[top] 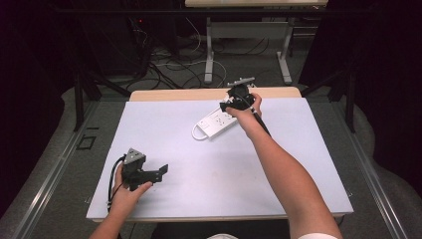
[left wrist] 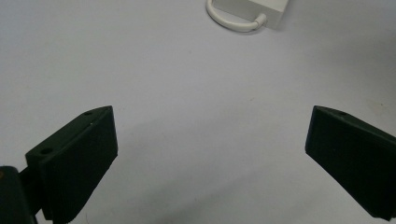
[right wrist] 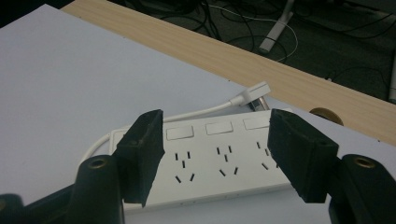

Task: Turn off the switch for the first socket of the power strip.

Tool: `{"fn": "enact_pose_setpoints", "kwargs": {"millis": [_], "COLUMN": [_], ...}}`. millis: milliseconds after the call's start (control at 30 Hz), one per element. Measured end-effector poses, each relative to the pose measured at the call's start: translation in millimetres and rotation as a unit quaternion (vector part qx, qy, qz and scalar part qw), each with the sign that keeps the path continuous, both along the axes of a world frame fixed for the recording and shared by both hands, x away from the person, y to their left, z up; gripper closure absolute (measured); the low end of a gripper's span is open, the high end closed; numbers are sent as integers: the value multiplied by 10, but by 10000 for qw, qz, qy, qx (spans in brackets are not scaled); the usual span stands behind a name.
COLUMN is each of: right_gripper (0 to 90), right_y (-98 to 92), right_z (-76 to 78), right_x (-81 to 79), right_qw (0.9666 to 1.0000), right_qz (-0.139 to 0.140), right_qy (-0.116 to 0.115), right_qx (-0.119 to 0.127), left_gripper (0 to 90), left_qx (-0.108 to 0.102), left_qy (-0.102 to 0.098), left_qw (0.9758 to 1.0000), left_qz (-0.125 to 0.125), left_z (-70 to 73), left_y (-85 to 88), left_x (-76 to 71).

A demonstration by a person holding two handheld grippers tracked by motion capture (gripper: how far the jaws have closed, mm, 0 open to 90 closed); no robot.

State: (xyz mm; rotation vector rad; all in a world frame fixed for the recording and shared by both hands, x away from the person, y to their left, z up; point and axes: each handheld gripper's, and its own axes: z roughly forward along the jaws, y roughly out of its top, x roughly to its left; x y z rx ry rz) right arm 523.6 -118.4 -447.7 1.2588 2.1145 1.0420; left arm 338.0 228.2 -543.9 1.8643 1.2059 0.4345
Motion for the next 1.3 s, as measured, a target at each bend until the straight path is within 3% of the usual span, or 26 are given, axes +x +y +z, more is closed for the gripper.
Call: {"fn": "enact_pose_setpoints", "kwargs": {"millis": [133,267,433,567,1033,1300], "right_gripper": [429,468,473,475,530,567], "right_y": [31,110,175,228,338,375], "right_z": [-23,-34,-63,-110,-240,-339], "right_x": [33,54,79,111,234,308], "right_qw": [10000,9998,9996,9998,9986,9988], "right_qz": [38,104,175,165,341,356], "right_qy": [48,-118,-148,-42,-332,-287], "right_qx": [-28,-100,-157,-143,-251,-197], "left_gripper": [23,23,23,23,24,25], "left_qx": [-34,-18,-27,-58,-65,-63], "left_qy": [-48,-35,-37,-46,-61,-19], "left_qw": [10000,10000,10000,10000,10000,10000], "left_qz": [34,20,18,29,26,-9], "left_z": [-3,-7,-6,-1,4,9], "left_y": [-8,-5,-4,2,6,12], "left_x": [-1,6,5,1,-1,-1]}}
